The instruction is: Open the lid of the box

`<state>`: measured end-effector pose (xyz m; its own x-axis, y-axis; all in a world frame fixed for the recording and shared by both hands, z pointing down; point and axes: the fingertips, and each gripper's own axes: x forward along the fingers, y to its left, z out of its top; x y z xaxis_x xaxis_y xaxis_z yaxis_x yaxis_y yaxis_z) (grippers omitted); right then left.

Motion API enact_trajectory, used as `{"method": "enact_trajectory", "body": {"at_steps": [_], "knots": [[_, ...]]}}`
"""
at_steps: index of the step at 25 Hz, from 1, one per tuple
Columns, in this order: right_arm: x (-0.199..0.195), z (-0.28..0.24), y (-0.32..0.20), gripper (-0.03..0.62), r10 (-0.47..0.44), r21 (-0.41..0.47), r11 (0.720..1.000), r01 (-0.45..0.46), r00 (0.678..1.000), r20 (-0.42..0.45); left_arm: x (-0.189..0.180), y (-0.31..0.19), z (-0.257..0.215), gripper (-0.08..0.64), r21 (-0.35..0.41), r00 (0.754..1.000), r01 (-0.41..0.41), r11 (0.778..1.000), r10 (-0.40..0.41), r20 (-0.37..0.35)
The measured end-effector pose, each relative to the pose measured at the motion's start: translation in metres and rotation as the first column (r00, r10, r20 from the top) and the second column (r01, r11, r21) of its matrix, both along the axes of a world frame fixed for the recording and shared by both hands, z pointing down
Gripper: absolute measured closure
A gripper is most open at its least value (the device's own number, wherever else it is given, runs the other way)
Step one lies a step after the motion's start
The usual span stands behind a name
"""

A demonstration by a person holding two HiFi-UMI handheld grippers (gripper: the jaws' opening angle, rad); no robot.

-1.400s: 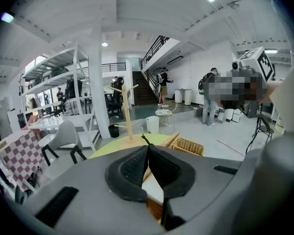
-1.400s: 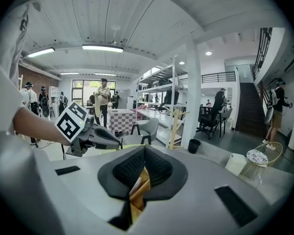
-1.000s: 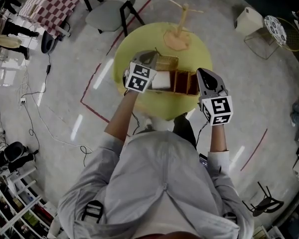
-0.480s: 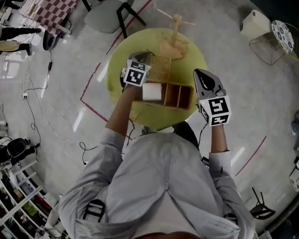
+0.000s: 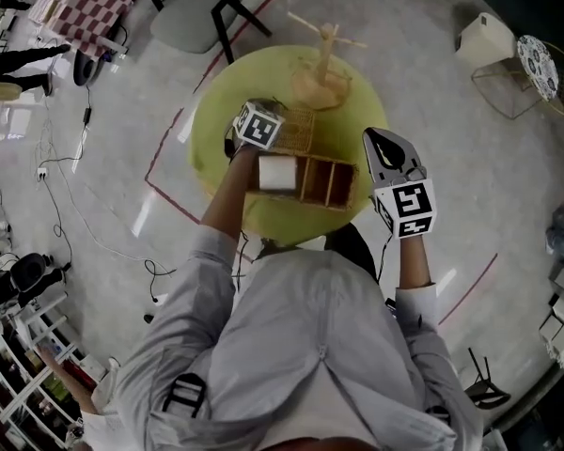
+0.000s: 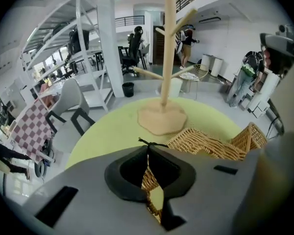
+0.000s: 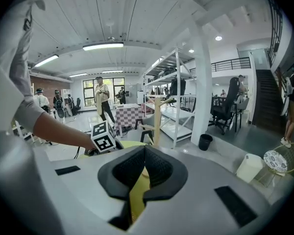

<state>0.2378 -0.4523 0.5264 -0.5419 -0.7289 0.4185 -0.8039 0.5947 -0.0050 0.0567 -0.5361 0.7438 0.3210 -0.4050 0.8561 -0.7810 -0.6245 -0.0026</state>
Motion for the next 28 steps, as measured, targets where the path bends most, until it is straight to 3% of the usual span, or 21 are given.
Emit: {"method": "enact_trajectory", "body": {"at_steps": [6,9,17,22,28], "knots": [[0.000,-0.003,0.009,0.571,0.018,0.013,1.000,-0.018,1.000,-0.011,-0.004,0.003,0.000,0.523,0.004,1.000,-0.012,1.000,0.012,0.000],[-0.005,-0.012,0.017,0.571,0.028,0.031,0.999,-0.028,0.999,-0.015,-0.013,0.010,-0.010,0.443,0.014,0.999,0.003,1.000,-0.003,-0.034],[-0.034,-0.043,0.051,0.571,0.067,0.101,0.993,-0.064,0.997,-0.030,-0.042,0.041,-0.080,0.508,0.192,0.985,0.032,0.981,0.002,-0.172],[-0.059,-0.070,0.079,0.571,0.104,0.153,0.983,-0.096,0.994,-0.040,-0.057,0.078,-0.144,0.525,0.323,0.961,0.014,0.946,0.076,-0.264],[-0.095,-0.099,0.117,0.571,0.125,0.216,0.970,-0.108,0.990,-0.066,-0.082,0.127,-0.223,0.529,0.488,0.920,0.033,0.872,0.165,-0.357]]}}
